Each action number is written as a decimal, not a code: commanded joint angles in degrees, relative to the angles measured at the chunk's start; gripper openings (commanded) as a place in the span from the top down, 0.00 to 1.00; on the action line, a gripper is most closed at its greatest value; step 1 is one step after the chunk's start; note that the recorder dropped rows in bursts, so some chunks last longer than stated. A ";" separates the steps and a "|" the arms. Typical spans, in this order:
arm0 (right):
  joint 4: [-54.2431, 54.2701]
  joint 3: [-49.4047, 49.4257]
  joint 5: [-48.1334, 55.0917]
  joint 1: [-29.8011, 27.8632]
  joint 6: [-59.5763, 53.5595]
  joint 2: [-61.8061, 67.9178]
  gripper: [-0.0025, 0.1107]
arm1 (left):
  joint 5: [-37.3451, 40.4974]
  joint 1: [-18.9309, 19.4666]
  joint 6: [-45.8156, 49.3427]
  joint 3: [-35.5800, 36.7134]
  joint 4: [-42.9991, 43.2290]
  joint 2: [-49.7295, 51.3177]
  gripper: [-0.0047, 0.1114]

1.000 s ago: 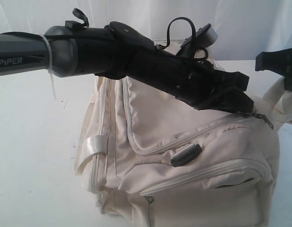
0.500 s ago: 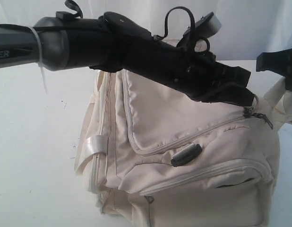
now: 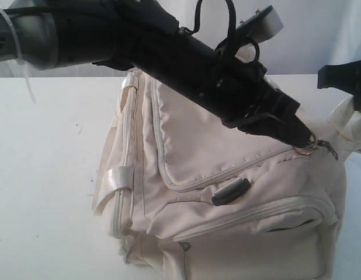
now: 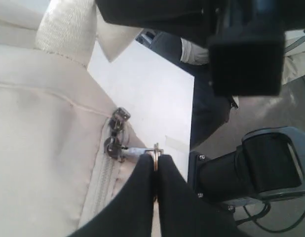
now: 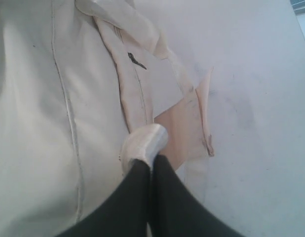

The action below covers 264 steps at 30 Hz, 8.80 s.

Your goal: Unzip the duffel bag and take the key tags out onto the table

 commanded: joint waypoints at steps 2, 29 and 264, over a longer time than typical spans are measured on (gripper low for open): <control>-4.18 0.00 -3.63 0.00 -0.11 -1.17 0.98 | 2.05 -0.02 -4.00 -0.32 7.07 -2.11 0.96; -5.36 0.22 -3.31 0.00 -0.11 -0.79 0.98 | 6.69 -0.02 -23.40 18.28 41.63 -22.66 0.96; 46.72 6.47 -16.32 31.97 -53.70 16.27 0.98 | -32.17 16.06 -35.11 30.33 66.57 -31.43 0.96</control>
